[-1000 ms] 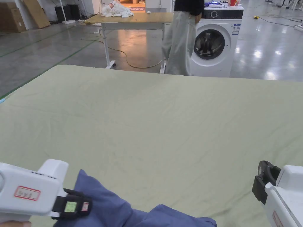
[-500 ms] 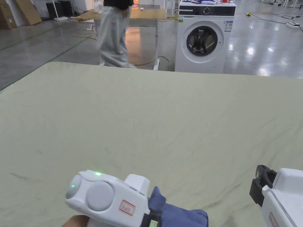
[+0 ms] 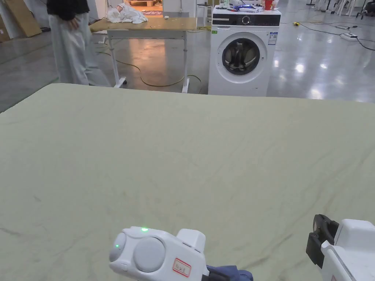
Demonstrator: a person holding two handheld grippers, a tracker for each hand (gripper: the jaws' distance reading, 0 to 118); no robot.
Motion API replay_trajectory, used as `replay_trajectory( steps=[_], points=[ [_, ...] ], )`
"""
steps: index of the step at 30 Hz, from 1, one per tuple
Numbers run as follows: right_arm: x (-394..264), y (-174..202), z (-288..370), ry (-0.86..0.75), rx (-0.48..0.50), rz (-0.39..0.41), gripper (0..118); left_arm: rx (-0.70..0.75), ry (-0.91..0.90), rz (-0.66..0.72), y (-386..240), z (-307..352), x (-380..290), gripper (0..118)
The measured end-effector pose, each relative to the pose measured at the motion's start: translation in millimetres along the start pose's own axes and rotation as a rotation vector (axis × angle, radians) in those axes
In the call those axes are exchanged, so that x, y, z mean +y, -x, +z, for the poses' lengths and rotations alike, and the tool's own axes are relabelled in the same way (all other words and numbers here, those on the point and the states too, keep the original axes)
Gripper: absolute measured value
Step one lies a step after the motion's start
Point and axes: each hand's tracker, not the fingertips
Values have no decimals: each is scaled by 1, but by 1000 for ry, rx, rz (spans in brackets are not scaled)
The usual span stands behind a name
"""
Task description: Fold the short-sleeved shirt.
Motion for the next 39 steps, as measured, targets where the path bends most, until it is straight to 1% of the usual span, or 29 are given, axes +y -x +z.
replay_trajectory(
  steps=[2, 4, 5, 7, 8, 9, 11, 13, 14, 17, 19, 20, 22, 24, 25, 27, 30, 32, 35, 39],
  points=[
    [3, -2, 2, -12, -4, -2, 0, -16, -66, -4, 6, 15, 2, 62],
    [6, -3, 3, -22, -15, -2, 0, -4, -129, -12, 10, 28, 5, 59],
    [7, -4, 3, -28, -17, -8, 0, -4, -142, -3, 16, 28, 3, 53],
    [10, -4, 2, -32, -19, -13, 0, -3, -126, 25, 24, 20, 0, 27],
    [11, -4, 2, -34, -20, -13, 0, -14, -97, 46, 30, 10, -3, 19],
    [11, -3, 3, -37, -22, -12, 0, -36, -65, 62, 34, -2, -7, 17],
    [12, -3, 2, -38, -22, -13, 0, -104, -14, 104, 41, -32, -16, 15],
    [11, -2, 2, -38, -21, -14, 0, -179, -5, 108, 43, -56, -25, 15],
    [10, -2, 2, -38, -22, -14, 0, -179, 19, 125, 42, -67, -31, 15],
    [7, -2, 2, -34, -25, -14, 0, -164, 14, 116, 42, -89, -42, 14],
    [6, -2, 2, -29, -31, -13, 0, -163, -17, 153, 46, -99, -49, 11],
    [5, -3, 2, -29, -32, -17, 0, -171, -20, 151, 48, -102, -50, 8],
    [5, -3, 3, -30, -32, -20, 0, -181, -36, 150, 49, -100, -52, 6],
    [6, -3, 3, -34, -34, -21, 0, -186, -43, 119, 46, -92, -47, 6],
    [7, -2, 3, -38, -34, -22, 0, -180, -51, 80, 43, -84, -42, 6],
    [10, -1, 2, -47, -36, -28, 0, -138, -126, -16, 36, -63, -28, 6],
    [18, 4, 2, -75, -46, -33, 0, -18, -273, -123, 27, -23, -9, 6],
    [25, 9, 2, -107, -53, -31, 0, 90, -423, -189, 20, 7, 2, 6],
    [37, 19, 1, -158, -74, -2, 0, 238, -622, -233, 15, 45, 11, 5],
    [49, 30, -1, -207, -79, 9, 0, 434, -816, -280, 9, 80, 13, 4]
  ],
)
